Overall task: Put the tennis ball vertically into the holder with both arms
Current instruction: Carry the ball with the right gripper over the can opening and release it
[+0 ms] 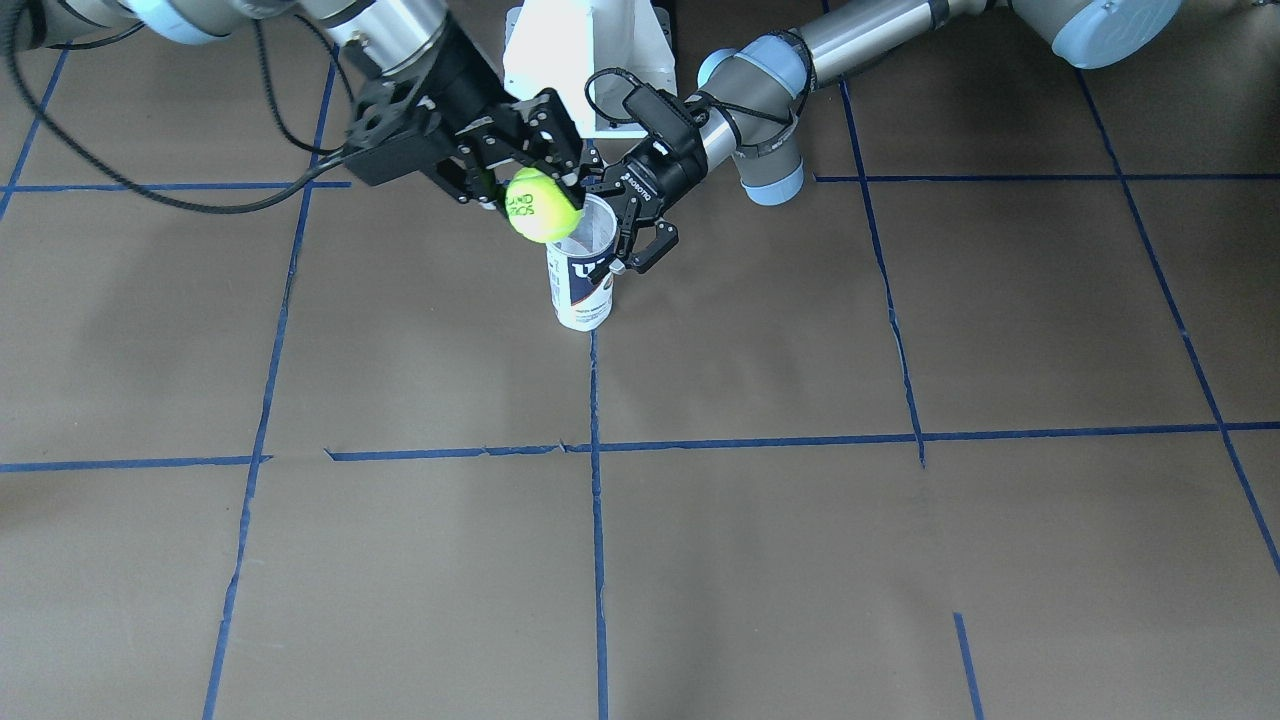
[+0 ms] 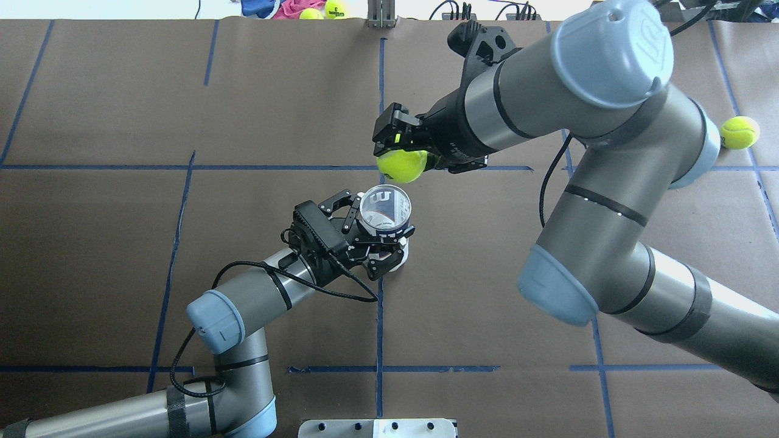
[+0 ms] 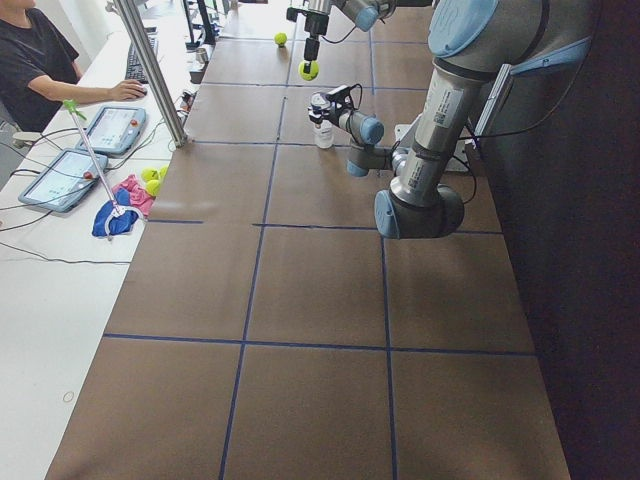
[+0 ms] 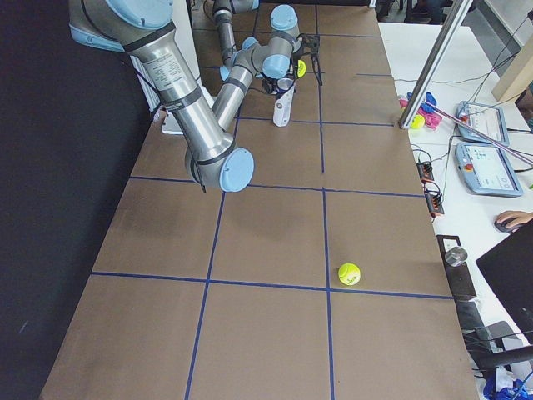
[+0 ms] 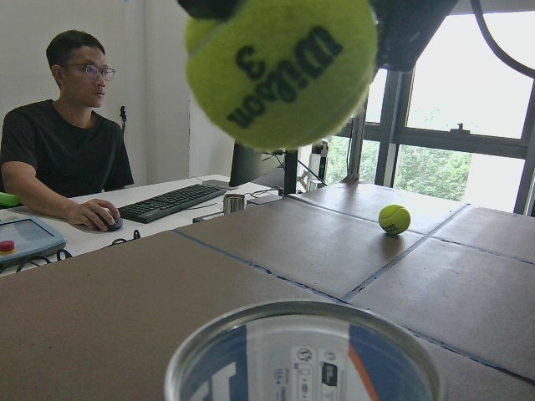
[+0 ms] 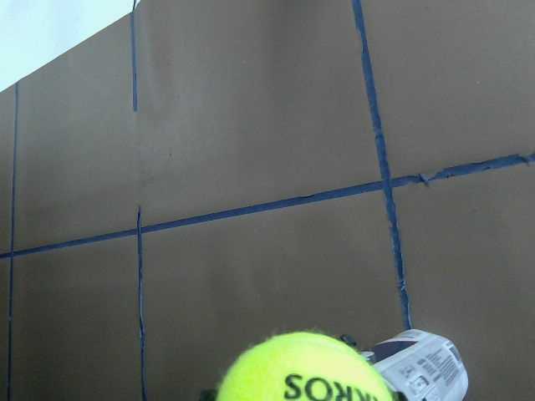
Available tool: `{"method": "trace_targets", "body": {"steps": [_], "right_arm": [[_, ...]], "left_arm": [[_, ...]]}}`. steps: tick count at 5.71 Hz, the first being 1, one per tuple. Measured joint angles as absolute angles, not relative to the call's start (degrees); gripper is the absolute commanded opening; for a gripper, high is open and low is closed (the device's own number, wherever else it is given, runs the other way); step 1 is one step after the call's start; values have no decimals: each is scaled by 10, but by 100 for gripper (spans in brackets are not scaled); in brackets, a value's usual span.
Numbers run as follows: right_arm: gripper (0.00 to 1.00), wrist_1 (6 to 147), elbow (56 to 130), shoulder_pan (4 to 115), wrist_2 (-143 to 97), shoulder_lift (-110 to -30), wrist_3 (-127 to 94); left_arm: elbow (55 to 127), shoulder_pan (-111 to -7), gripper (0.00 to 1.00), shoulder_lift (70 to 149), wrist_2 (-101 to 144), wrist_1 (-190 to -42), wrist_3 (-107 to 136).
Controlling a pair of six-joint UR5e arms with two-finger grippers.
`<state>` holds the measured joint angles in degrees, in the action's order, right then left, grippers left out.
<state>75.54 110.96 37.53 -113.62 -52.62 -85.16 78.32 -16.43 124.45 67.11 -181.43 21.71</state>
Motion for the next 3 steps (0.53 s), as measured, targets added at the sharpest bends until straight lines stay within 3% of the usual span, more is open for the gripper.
{"method": "trace_targets", "body": {"steps": [3], "right_arm": [[81, 756, 1110, 344, -1107, -532, -856]], "left_arm": [[783, -164, 87, 1245, 671, -1815, 217]]}}
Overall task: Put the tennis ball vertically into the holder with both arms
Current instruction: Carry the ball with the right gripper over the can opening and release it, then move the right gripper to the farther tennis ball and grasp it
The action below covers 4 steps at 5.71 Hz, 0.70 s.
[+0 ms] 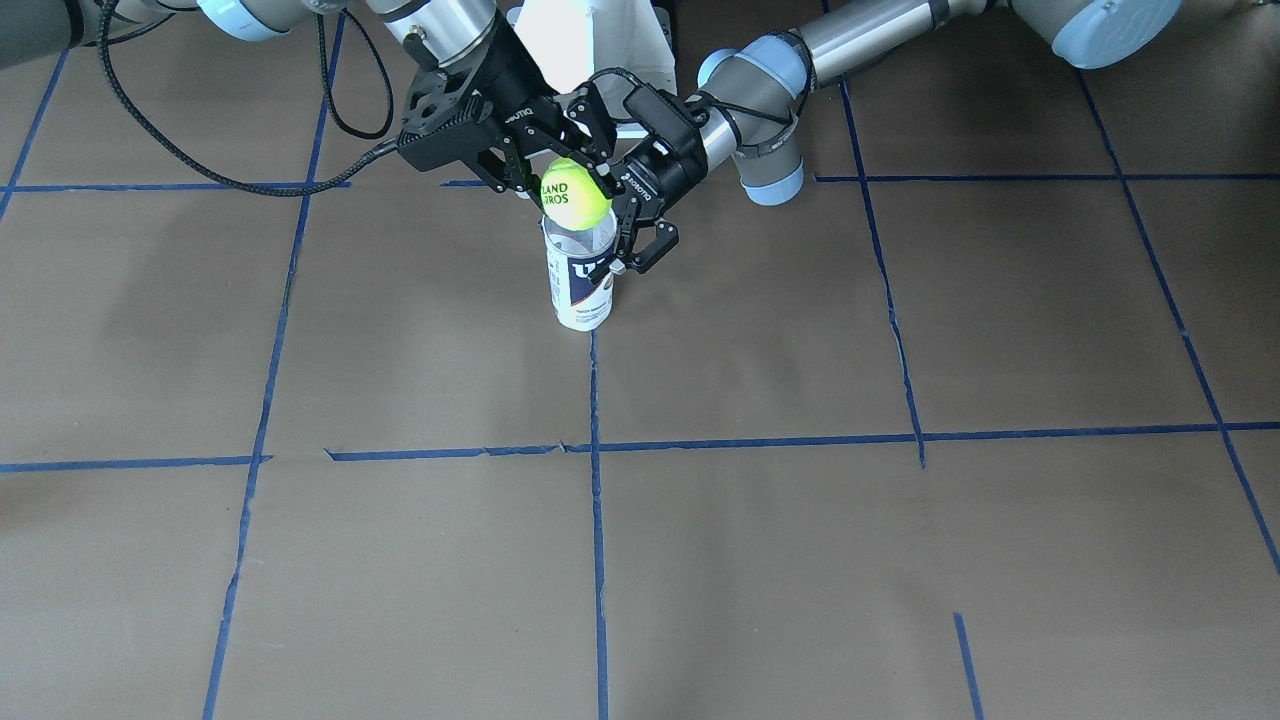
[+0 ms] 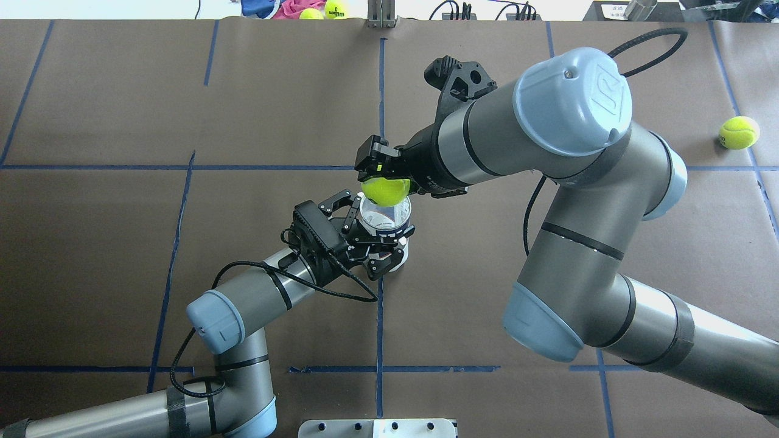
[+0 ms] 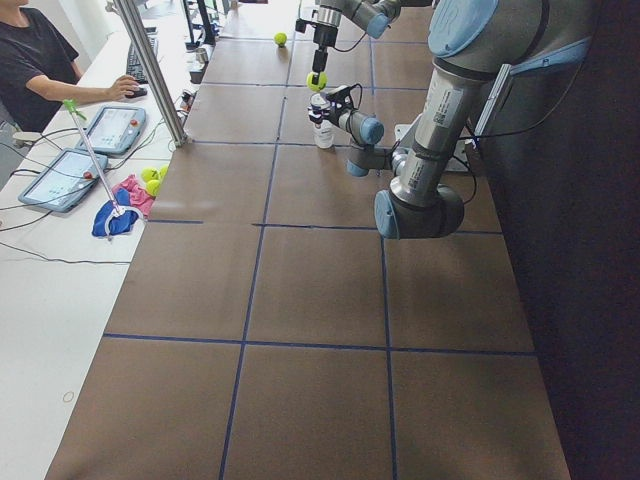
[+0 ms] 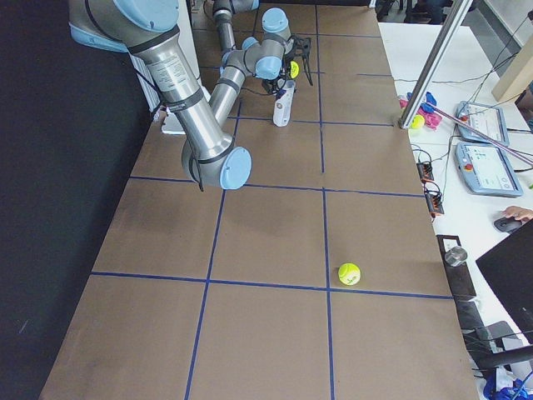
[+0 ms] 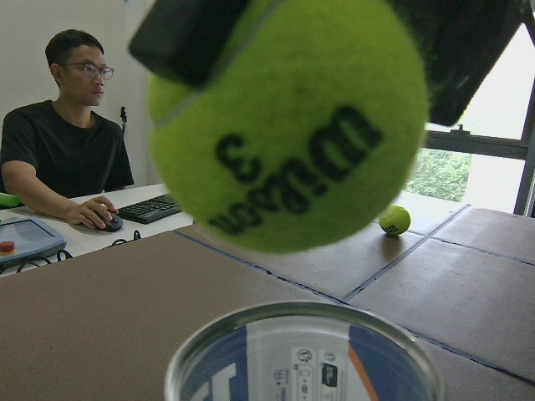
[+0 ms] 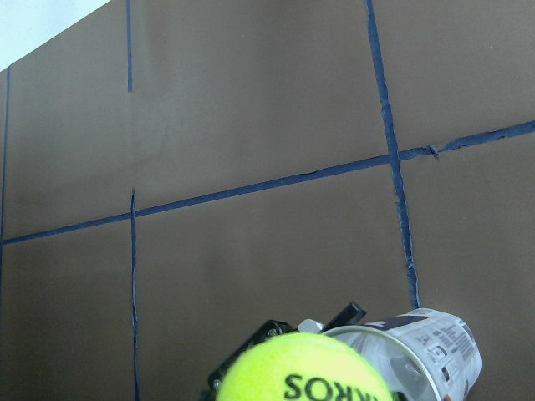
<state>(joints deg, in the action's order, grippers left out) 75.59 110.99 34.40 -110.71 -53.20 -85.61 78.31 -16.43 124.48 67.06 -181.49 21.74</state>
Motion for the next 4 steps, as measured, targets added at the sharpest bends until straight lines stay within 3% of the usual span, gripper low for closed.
{"method": "trace_targets", "body": {"steps": [1, 2, 4], "right_arm": [[93, 756, 1110, 339, -1106, -538, -855], [99, 756, 1110, 333, -1103, -541, -855], [99, 757, 1113, 329, -1103, -543, -855]], "left_arm": [[783, -164, 87, 1245, 671, -1815, 218], [783, -164, 87, 1245, 671, -1815, 218], [783, -164, 87, 1245, 671, -1815, 217]]}}
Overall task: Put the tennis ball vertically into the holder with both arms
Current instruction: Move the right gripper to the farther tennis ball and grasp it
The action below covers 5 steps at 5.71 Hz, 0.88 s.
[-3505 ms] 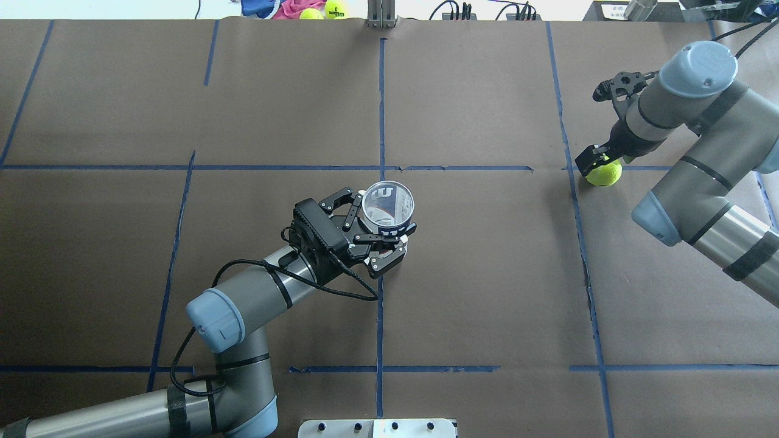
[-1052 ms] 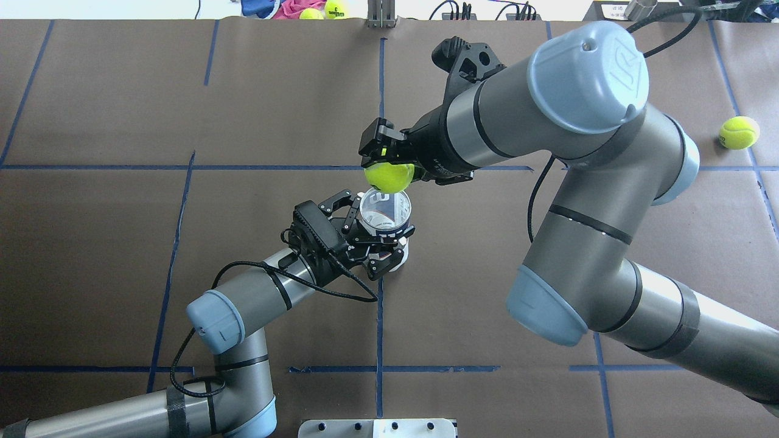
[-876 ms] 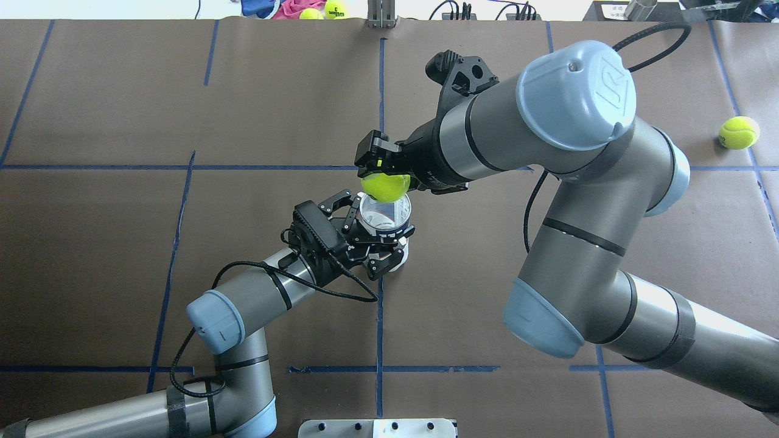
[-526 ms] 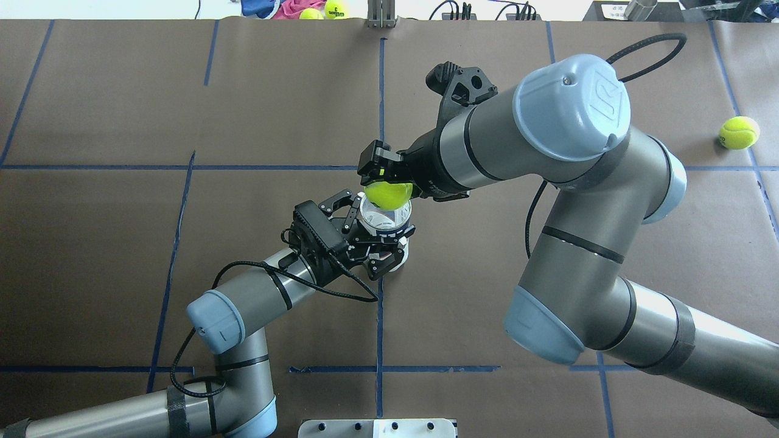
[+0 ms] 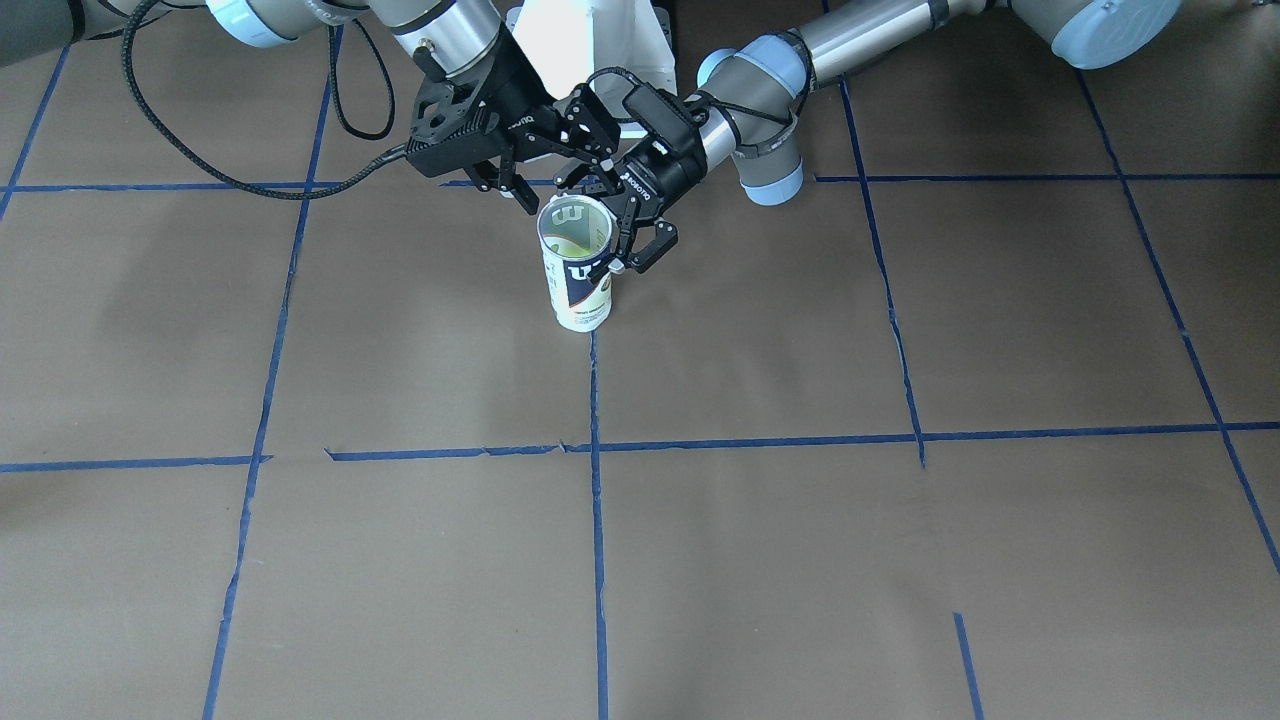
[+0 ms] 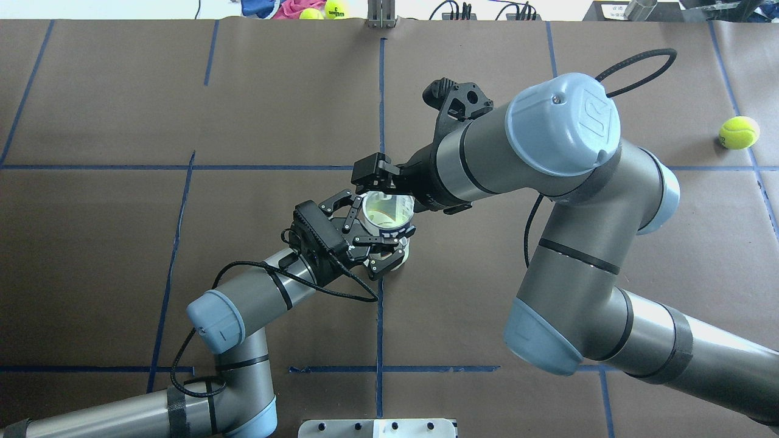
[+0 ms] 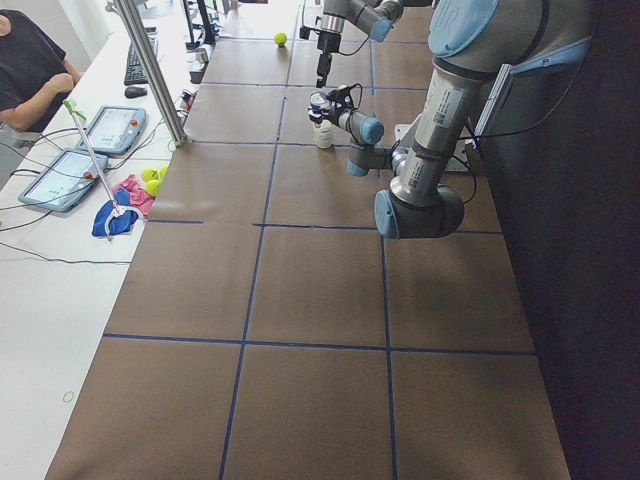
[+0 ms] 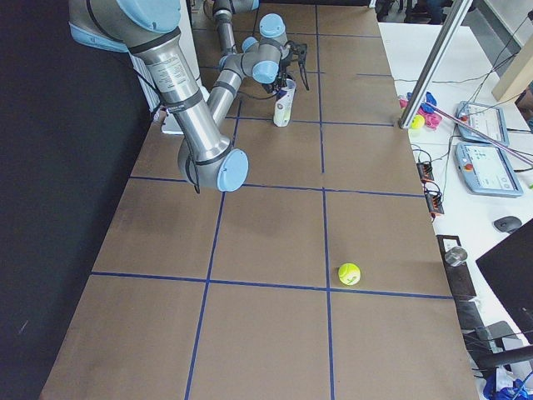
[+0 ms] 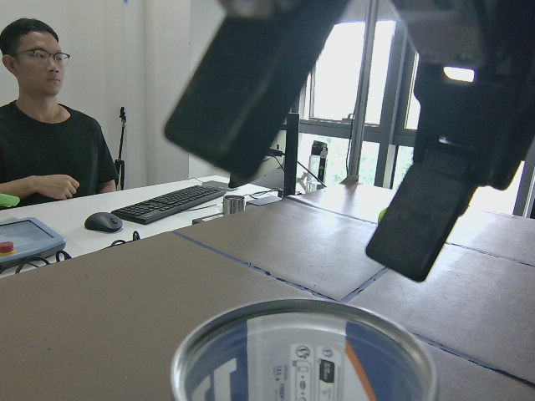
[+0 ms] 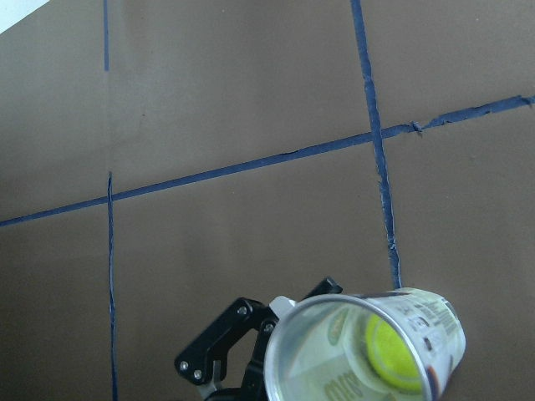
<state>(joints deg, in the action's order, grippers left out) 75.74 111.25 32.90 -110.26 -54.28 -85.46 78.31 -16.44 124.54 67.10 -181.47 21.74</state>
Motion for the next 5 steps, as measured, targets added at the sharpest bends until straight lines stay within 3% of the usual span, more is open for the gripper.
{"method": "trace_targets", "body": {"steps": [3, 5], "right_arm": [[99, 755, 1111, 451, -1187, -638, -716], [99, 752, 987, 577, -1208, -693, -501]], "left_arm": [[783, -164, 86, 1245, 671, -1815, 218], [784, -164, 86, 1245, 671, -1817, 218]]}}
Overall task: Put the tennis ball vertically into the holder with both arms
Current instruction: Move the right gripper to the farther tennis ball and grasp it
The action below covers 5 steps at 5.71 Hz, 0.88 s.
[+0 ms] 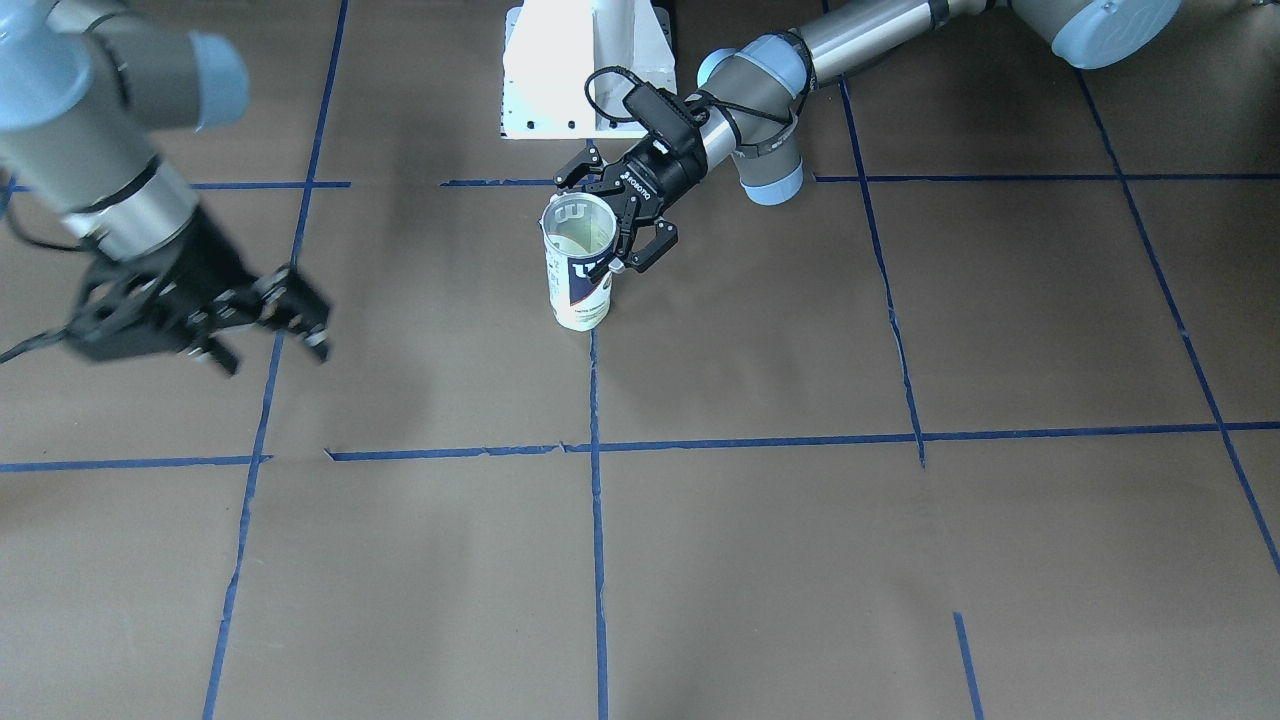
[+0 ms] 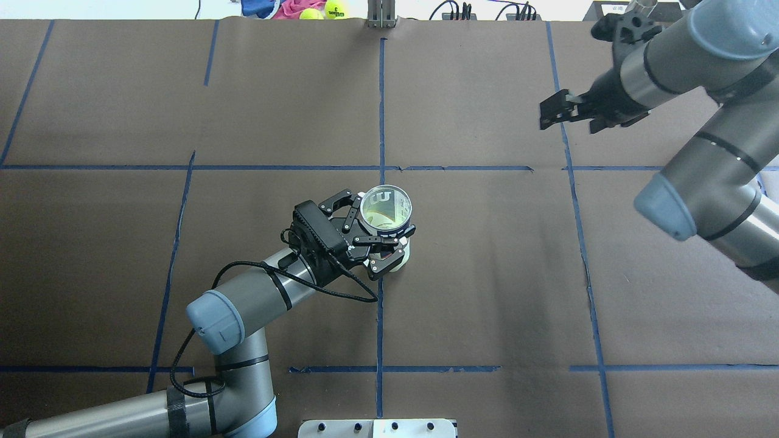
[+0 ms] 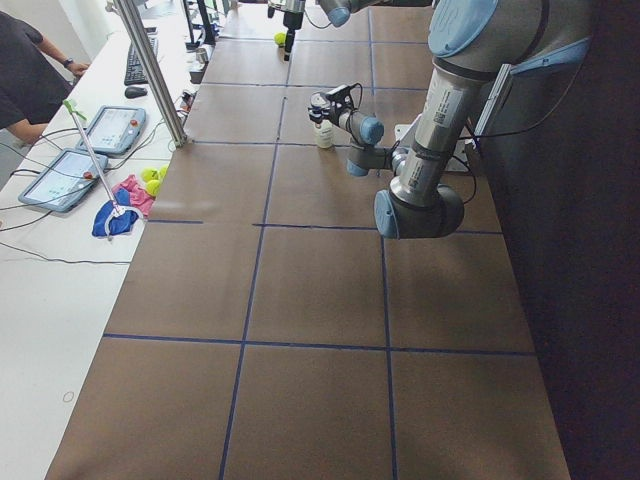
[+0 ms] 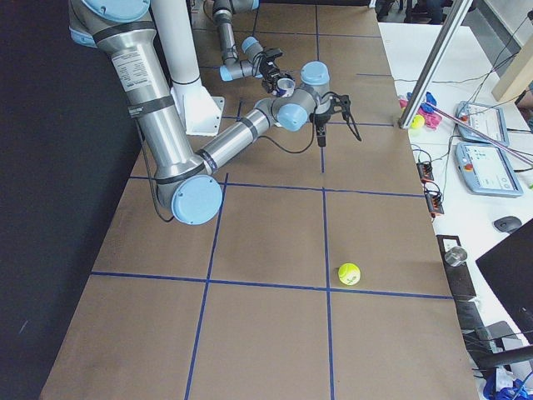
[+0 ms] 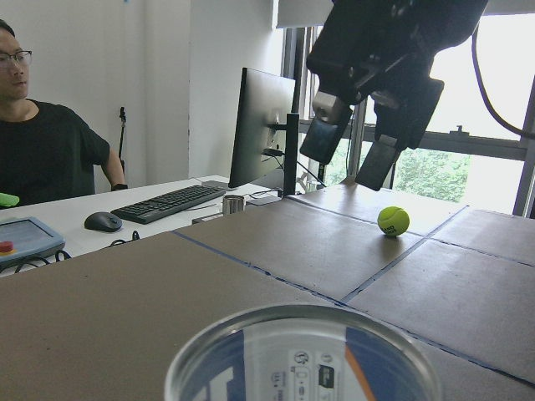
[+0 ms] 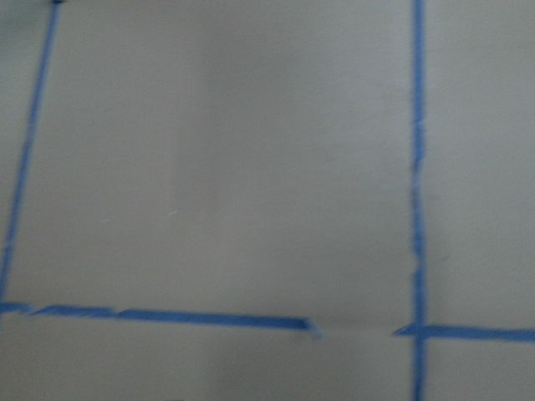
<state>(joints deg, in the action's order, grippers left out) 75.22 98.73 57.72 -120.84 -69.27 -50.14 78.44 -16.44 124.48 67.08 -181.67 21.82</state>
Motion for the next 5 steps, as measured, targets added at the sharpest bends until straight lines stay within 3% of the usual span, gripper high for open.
{"method": "trace_targets", "body": {"steps": [3, 5], "right_arm": [[99, 718, 795, 691, -1176, -696, -398], [98, 566, 647, 710, -1156, -696, -396]], "left_arm": [[784, -164, 87, 1244, 671, -1822, 219], [784, -164, 87, 1244, 671, -1823, 219]]}}
